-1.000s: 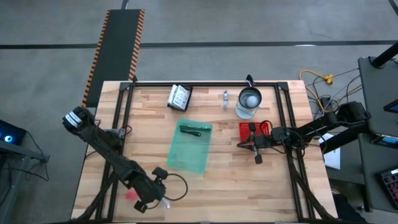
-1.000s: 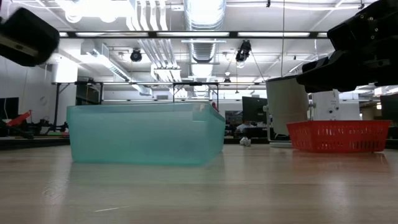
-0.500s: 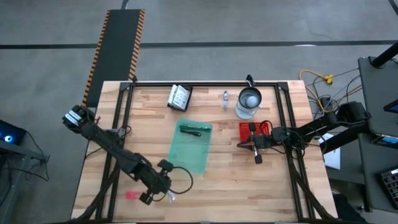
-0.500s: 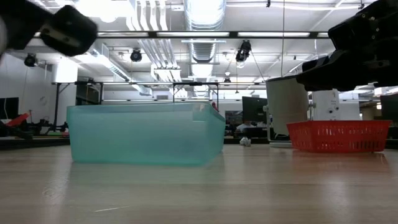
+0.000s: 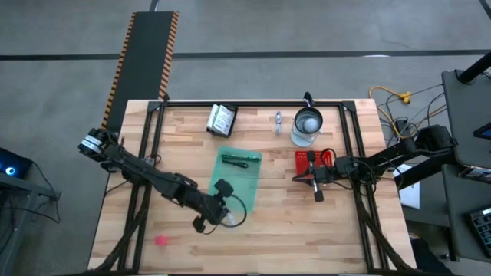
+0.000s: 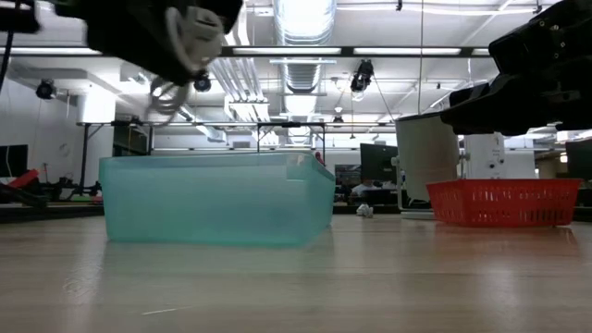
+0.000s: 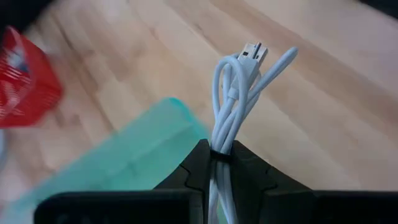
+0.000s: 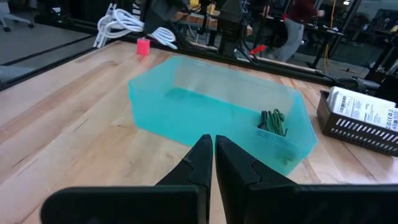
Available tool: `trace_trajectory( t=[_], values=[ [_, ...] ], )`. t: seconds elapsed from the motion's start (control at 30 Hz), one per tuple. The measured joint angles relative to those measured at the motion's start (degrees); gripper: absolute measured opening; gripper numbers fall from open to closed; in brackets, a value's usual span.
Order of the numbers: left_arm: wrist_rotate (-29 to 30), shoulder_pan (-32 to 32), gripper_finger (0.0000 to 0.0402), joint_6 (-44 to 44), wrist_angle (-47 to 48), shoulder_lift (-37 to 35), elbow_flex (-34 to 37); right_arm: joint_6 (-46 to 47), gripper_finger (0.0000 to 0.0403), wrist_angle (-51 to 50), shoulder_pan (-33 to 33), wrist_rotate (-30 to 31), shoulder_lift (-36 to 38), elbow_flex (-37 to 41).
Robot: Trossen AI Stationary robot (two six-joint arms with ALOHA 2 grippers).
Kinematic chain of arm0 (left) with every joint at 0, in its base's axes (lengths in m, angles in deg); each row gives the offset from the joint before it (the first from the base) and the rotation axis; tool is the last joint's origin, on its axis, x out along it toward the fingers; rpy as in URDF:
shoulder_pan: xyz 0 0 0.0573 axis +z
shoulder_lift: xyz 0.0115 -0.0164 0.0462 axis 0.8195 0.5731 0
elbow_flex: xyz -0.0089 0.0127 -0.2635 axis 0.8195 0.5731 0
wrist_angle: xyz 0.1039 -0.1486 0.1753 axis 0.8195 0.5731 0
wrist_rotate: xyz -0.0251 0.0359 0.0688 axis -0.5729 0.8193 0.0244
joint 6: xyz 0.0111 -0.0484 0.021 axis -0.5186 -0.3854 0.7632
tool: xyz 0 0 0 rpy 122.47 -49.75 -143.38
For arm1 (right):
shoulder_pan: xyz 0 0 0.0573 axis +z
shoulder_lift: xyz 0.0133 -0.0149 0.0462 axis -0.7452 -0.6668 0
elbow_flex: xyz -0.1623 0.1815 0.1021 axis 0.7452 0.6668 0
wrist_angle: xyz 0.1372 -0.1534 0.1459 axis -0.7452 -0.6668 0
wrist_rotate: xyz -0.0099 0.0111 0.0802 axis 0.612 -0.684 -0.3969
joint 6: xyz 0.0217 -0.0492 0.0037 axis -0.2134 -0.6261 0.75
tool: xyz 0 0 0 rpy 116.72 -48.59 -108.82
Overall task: Pick and place items into bin
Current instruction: Put the bottom left white charger cable into the green bin
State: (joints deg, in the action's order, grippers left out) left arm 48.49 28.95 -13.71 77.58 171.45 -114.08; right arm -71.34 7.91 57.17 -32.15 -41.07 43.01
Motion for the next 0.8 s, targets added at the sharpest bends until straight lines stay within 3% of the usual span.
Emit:
trace_trajectory(
  t=[0.17, 0.43, 0.8],
  values=[
    [0.0, 3.7, 0.0022, 6.4, -1.5, 0.1, 0.0, -0.4, 0.0009, 0.0, 0.0, 0.0, 0.0, 0.0],
    [0.0, 11.8, 0.0022, 7.9, -2.4, 0.2, 0.0, -0.4, 0.0009, 0.0, 0.0, 0.0, 0.0, 0.0],
    [0.0, 24.6, 0.0022, -1.8, -2.7, 3.4, 0.0, -0.2, 0.0009, 0.0, 0.0, 0.0, 0.0, 0.0]
  ],
)
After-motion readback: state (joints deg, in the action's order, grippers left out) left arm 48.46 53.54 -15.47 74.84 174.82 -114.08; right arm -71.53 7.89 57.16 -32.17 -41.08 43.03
